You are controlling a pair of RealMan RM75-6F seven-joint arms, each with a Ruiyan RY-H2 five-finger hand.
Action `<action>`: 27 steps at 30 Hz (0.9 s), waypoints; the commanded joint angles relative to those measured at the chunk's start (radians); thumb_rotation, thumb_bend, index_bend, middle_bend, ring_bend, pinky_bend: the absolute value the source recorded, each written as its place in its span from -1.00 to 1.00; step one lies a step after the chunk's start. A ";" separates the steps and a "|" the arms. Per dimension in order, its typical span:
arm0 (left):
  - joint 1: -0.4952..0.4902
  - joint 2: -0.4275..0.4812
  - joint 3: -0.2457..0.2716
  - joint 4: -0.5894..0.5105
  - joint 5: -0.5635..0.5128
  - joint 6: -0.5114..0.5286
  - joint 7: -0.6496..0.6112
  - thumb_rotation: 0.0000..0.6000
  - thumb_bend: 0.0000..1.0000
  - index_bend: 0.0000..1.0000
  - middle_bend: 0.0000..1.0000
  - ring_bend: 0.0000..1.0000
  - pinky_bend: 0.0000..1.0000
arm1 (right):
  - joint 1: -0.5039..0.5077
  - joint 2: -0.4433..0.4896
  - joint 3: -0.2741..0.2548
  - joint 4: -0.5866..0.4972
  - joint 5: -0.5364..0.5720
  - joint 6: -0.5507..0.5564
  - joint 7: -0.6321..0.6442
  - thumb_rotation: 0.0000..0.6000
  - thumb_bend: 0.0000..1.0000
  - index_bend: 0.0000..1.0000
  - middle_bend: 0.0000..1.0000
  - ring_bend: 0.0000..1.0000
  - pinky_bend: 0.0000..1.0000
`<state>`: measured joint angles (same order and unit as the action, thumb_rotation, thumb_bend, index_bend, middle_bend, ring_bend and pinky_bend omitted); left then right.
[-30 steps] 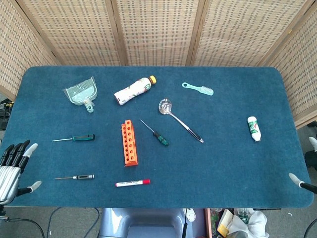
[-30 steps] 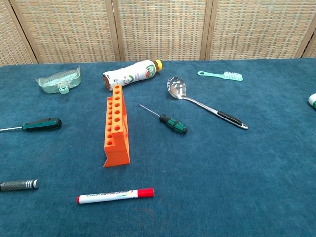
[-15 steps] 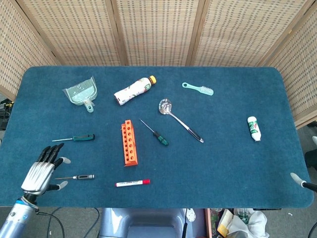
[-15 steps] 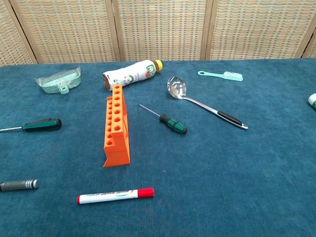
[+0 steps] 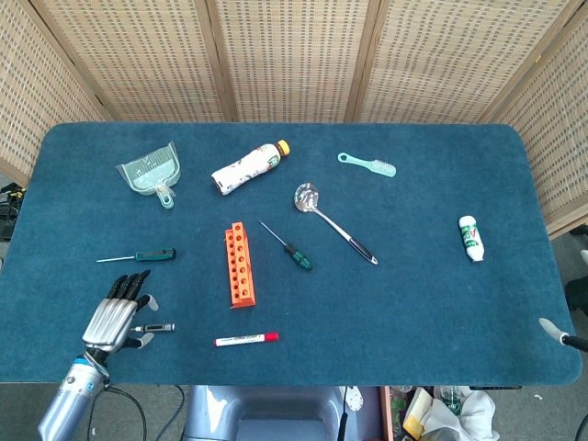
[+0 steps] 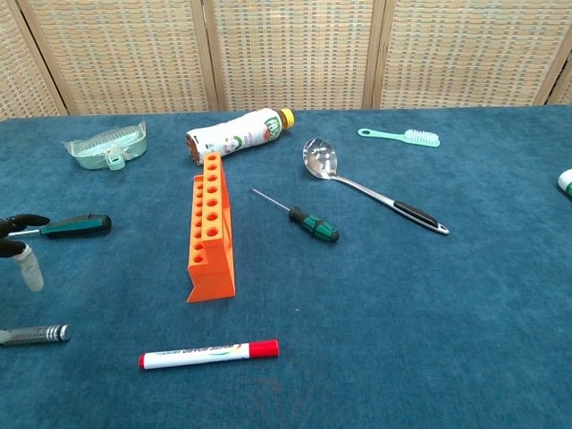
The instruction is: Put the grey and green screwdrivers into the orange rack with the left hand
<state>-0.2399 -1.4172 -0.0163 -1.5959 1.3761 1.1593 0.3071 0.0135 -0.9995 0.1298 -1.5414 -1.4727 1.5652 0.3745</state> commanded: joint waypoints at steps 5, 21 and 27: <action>-0.015 -0.036 0.002 0.030 -0.036 -0.021 0.022 1.00 -0.54 -0.07 -1.00 -1.00 -1.00 | 0.001 0.001 0.000 0.002 0.002 -0.005 0.004 1.00 -1.00 -0.96 -1.00 -1.00 -1.00; -0.034 -0.063 0.013 0.036 -0.075 -0.039 0.053 1.00 -0.41 -0.03 -1.00 -1.00 -1.00 | 0.007 0.001 0.002 0.006 0.011 -0.020 0.010 1.00 -1.00 -0.96 -1.00 -1.00 -1.00; -0.043 -0.069 0.017 0.032 -0.095 -0.051 0.074 1.00 -0.39 -0.03 -1.00 -1.00 -1.00 | 0.008 0.001 0.001 0.007 0.010 -0.022 0.014 1.00 -1.00 -0.96 -1.00 -1.00 -1.00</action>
<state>-0.2818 -1.4849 0.0003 -1.5639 1.2820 1.1092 0.3802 0.0218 -0.9984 0.1308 -1.5339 -1.4621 1.5425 0.3885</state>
